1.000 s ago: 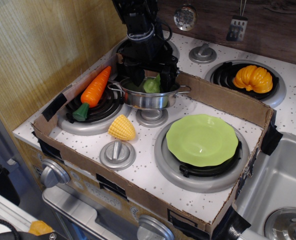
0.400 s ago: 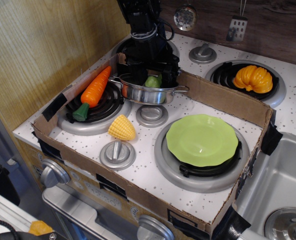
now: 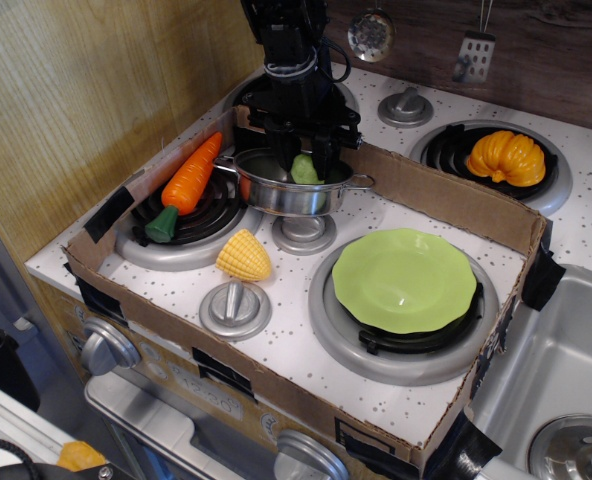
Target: Take broccoli out of pan
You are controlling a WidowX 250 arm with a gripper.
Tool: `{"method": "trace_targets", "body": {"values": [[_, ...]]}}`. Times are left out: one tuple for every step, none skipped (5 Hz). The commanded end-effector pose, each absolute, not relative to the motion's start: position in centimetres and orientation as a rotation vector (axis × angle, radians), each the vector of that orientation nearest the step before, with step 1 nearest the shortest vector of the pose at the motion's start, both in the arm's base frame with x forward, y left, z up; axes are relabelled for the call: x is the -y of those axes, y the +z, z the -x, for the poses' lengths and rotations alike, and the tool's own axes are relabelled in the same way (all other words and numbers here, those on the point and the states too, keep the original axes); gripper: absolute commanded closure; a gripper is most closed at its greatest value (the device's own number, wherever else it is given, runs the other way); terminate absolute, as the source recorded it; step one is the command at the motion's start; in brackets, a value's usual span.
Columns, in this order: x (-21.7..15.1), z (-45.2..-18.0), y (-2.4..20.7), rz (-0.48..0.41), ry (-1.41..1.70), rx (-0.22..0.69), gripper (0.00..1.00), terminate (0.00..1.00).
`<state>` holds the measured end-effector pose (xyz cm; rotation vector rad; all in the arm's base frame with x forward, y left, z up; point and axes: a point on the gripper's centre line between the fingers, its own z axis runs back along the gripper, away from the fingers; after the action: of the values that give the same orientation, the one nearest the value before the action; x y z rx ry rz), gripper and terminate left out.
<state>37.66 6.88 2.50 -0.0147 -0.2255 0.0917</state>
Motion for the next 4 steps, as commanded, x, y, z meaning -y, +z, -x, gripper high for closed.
{"method": "trace_targets", "body": {"values": [[-6.0,-37.8,7.1,-0.047,0.085,0.271,1.00,0.00],[-5.7,-36.6,9.1,-0.111,0.089,0.257,1.00,0.00],[-5.1,-34.3,10.9,-0.193,0.101,0.261,1.00,0.00],[-3.7,-32.1,13.1,-0.233,0.161,0.225,1.00,0.00]]}}
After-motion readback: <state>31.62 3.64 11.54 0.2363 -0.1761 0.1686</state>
